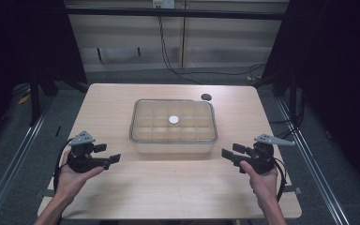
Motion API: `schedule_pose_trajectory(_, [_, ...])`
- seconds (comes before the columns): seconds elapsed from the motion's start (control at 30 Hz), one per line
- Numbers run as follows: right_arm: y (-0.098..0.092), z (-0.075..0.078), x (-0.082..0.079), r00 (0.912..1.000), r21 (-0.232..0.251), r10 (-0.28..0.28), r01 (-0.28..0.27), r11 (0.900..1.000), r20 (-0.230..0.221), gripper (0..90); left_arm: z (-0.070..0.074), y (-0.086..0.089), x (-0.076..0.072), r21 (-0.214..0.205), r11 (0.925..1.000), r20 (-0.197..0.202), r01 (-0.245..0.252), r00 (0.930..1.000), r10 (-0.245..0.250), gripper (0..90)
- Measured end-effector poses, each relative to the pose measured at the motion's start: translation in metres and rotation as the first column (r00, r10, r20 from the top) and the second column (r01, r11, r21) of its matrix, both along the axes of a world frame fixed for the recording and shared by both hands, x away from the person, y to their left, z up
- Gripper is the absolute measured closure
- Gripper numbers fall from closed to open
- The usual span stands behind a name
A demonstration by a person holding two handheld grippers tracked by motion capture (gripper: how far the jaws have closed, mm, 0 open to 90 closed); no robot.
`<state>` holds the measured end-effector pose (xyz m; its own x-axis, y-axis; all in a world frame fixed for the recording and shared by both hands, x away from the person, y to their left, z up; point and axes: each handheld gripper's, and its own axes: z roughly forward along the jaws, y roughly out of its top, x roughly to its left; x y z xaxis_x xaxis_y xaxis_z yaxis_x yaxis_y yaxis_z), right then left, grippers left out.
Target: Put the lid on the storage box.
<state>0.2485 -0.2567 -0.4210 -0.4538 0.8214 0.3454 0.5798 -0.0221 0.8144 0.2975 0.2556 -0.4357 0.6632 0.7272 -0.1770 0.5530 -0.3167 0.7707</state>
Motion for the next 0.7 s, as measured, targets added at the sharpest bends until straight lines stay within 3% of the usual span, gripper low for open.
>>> schedule_pose_trajectory(0.13, [-0.002, -0.011, -0.016, 0.9999, -0.006, -0.012, 0.012, 0.9999, -0.007, 35.1, -0.014, 0.007, -0.012, -0.009, 0.9999, -0.037, -0.011, 0.9992, 0.011, 24.7])
schedule_pose_trajectory(0.2, [-0.003, -0.017, -0.021, 0.9997, -0.003, -0.019, 0.019, 0.9998, -0.012, 35.0, -0.017, 0.010, -0.016, 0.008, 1.0000, -0.047, -0.005, 0.9989, 0.006, 24.4])
schedule_pose_trajectory(0.4, [-0.002, -0.027, -0.034, 0.9991, -0.019, -0.032, 0.032, 0.9993, -0.029, 32.4, -0.020, 0.021, -0.035, 0.001, 0.9999, -0.040, -0.016, 0.9991, 0.016, 23.7])
schedule_pose_trajectory(0.53, [-0.004, -0.030, -0.041, 0.9992, -0.041, -0.037, 0.037, 0.9985, -0.015, 31.6, -0.027, 0.023, -0.048, 0.007, 0.9999, -0.036, -0.014, 0.9993, 0.014, 23.4])
schedule_pose_trajectory(0.6, [-0.005, -0.034, -0.043, 0.9987, -0.041, -0.048, 0.047, 0.9980, -0.015, 30.8, -0.032, 0.024, -0.050, 0.017, 0.9998, -0.055, -0.006, 0.9985, 0.007, 23.4])
schedule_pose_trajectory(0.7, [-0.006, -0.042, -0.042, 0.9979, -0.074, -0.060, 0.058, 0.9955, -0.025, 30.0, -0.037, 0.025, -0.049, 0.036, 0.9992, -0.051, -0.015, 0.9985, 0.017, 23.4])
